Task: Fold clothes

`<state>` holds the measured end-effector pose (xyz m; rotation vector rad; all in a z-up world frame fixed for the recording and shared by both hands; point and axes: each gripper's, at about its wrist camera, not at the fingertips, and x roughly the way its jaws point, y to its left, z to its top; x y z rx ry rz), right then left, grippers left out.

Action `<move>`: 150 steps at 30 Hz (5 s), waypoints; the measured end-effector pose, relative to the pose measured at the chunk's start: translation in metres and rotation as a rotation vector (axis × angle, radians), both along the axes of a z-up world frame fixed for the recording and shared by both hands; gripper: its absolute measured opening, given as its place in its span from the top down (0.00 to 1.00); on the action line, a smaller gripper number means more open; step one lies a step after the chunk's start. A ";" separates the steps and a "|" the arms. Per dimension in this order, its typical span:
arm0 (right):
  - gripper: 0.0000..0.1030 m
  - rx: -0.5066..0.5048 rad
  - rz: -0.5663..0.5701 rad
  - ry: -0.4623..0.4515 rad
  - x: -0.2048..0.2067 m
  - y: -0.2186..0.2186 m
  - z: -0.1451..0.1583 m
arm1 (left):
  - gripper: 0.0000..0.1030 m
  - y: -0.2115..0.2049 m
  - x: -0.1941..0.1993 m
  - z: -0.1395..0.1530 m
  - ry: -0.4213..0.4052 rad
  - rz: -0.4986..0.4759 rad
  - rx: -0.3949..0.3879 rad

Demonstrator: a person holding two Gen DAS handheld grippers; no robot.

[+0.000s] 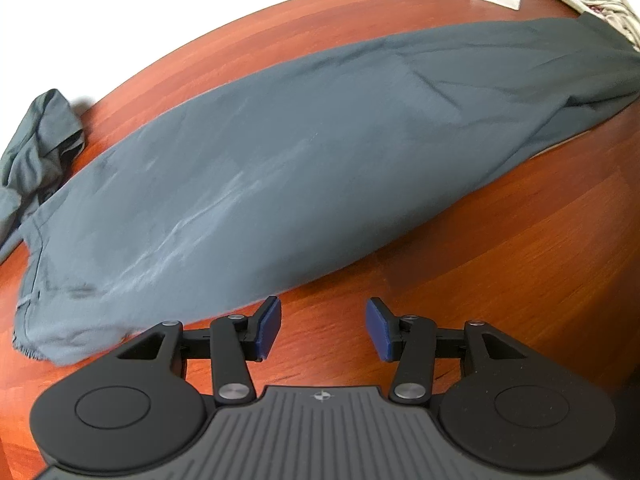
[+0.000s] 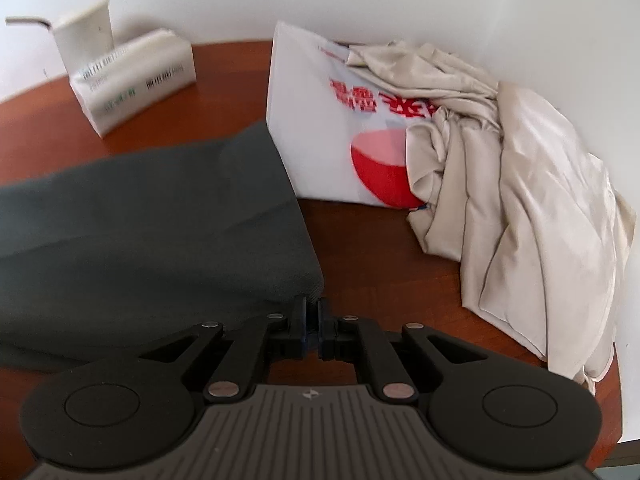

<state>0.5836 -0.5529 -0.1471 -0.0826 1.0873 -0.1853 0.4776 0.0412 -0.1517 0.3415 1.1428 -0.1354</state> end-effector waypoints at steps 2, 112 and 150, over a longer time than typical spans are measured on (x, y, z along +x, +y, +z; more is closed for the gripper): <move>0.77 -0.040 0.020 -0.014 0.000 0.007 0.003 | 0.53 0.005 -0.003 -0.001 -0.002 0.014 0.001; 0.30 0.341 0.590 -0.045 -0.063 0.588 -0.040 | 0.81 0.179 0.065 0.023 -0.130 -0.362 -0.273; 0.36 0.453 0.841 0.035 -0.104 0.651 -0.027 | 0.76 0.252 0.114 -0.031 -0.072 -0.215 -0.102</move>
